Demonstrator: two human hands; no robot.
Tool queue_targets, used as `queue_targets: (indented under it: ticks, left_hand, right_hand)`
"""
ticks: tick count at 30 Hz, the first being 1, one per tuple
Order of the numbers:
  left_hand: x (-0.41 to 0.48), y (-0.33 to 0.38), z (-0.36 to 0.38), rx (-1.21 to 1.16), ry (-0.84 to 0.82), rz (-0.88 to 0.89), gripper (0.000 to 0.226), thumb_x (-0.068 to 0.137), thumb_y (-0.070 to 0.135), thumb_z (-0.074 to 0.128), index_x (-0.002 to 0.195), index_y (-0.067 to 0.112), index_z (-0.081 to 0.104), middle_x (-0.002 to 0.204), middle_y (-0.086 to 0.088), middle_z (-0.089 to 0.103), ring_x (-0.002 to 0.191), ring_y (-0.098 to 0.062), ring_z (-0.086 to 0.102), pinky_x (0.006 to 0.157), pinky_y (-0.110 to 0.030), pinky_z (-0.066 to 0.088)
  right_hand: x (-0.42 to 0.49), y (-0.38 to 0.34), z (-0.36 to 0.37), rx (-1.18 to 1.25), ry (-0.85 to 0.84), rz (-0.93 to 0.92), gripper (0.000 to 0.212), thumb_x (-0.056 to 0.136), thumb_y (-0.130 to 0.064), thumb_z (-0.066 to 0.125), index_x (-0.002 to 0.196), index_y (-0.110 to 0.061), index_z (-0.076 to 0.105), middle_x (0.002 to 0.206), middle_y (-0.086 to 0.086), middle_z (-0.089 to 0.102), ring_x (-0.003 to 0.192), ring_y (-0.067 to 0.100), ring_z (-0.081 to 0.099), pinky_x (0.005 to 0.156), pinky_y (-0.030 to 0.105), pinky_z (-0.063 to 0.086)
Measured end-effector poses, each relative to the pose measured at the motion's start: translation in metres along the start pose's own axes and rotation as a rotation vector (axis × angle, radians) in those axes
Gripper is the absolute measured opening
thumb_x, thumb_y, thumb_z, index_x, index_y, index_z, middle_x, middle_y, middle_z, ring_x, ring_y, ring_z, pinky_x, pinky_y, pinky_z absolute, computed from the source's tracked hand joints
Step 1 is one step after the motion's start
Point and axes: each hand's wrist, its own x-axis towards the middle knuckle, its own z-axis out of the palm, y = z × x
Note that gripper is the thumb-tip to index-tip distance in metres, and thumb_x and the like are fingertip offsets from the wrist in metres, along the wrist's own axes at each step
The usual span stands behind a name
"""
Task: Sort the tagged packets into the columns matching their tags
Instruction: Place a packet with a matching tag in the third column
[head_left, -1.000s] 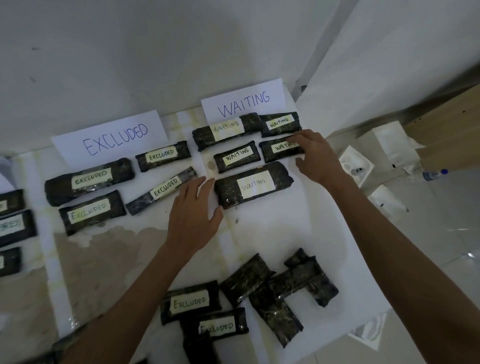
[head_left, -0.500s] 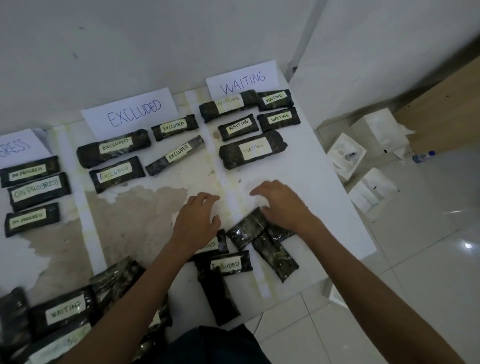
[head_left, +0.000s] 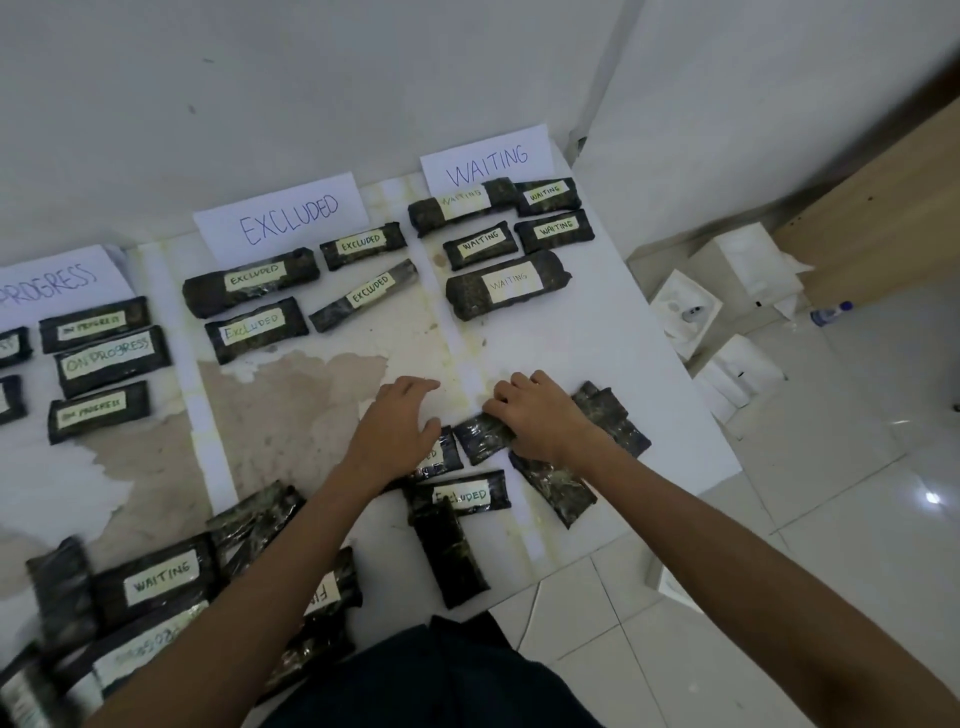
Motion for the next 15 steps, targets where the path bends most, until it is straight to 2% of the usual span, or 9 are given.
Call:
queue_targets:
  ticks: [2, 3, 5, 7, 11, 13, 15]
  left_hand:
    - [-0.001, 0.002, -0.006, -0.088, 0.021, -0.04, 0.045, 0.09, 0.018, 0.054, 0.134, 0.015, 0.046, 0.136, -0.005, 0.047, 0.127, -0.025, 0.038, 0.104, -0.038, 0.034]
    - [-0.002, 0.003, -0.008, -0.121, 0.024, -0.057, 0.044, 0.09, 0.018, 0.054, 0.134, 0.016, 0.046, 0.136, -0.004, 0.046, 0.128, -0.024, 0.037, 0.105, -0.037, 0.033]
    - [-0.003, 0.003, -0.011, -0.151, 0.022, -0.073, 0.043, 0.09, 0.018, 0.053, 0.133, 0.017, 0.047, 0.136, -0.003, 0.047, 0.128, -0.022, 0.038, 0.104, -0.036, 0.032]
    - [-0.006, 0.001, -0.009, -0.155, 0.001, -0.082, 0.042, 0.091, 0.019, 0.053, 0.132, 0.017, 0.048, 0.135, -0.003, 0.048, 0.127, -0.021, 0.04, 0.103, -0.033, 0.032]
    - [-0.014, -0.002, -0.003, -0.185, -0.041, -0.103, 0.038, 0.09, 0.017, 0.054, 0.129, 0.016, 0.052, 0.129, -0.003, 0.052, 0.122, -0.017, 0.046, 0.098, -0.025, 0.034]
    - [-0.017, -0.003, -0.002, -0.197, -0.058, -0.108, 0.037, 0.09, 0.016, 0.054, 0.127, 0.016, 0.053, 0.126, -0.004, 0.054, 0.119, -0.017, 0.049, 0.096, -0.024, 0.035]
    - [-0.02, -0.002, -0.001, -0.218, -0.068, -0.124, 0.036, 0.09, 0.015, 0.053, 0.126, 0.016, 0.054, 0.125, -0.004, 0.054, 0.115, -0.016, 0.049, 0.093, -0.023, 0.036]
  right_hand:
    - [0.001, 0.003, -0.007, 0.038, 0.07, 0.011, 0.043, 0.06, -0.017, 0.077, 0.102, -0.013, 0.066, 0.09, 0.008, 0.067, 0.083, 0.029, 0.061, 0.069, 0.037, 0.046]
    - [0.001, 0.004, -0.01, 0.071, 0.108, 0.017, 0.045, 0.057, -0.017, 0.078, 0.101, -0.013, 0.067, 0.088, 0.008, 0.068, 0.081, 0.03, 0.062, 0.067, 0.037, 0.046]
    - [0.003, 0.007, -0.012, 0.131, 0.057, 0.048, 0.05, 0.067, -0.022, 0.073, 0.116, -0.015, 0.062, 0.107, 0.008, 0.063, 0.098, 0.03, 0.056, 0.08, 0.04, 0.043]
    - [0.003, 0.007, -0.009, 0.113, -0.073, 0.063, 0.057, 0.075, -0.033, 0.07, 0.127, -0.019, 0.052, 0.123, 0.007, 0.051, 0.112, 0.027, 0.046, 0.092, 0.039, 0.037]
    - [0.004, 0.002, 0.0, 0.109, -0.13, 0.072, 0.064, 0.074, -0.036, 0.073, 0.13, -0.02, 0.047, 0.126, 0.006, 0.046, 0.115, 0.027, 0.043, 0.095, 0.039, 0.036]
    - [0.003, -0.002, 0.001, 0.156, -0.074, 0.082, 0.054, 0.073, -0.029, 0.074, 0.122, -0.018, 0.054, 0.119, 0.007, 0.05, 0.108, 0.027, 0.047, 0.088, 0.038, 0.039]
    - [0.002, -0.006, 0.001, 0.186, 0.071, 0.087, 0.035, 0.066, -0.011, 0.079, 0.097, -0.015, 0.065, 0.099, 0.008, 0.057, 0.089, 0.027, 0.053, 0.07, 0.035, 0.042]
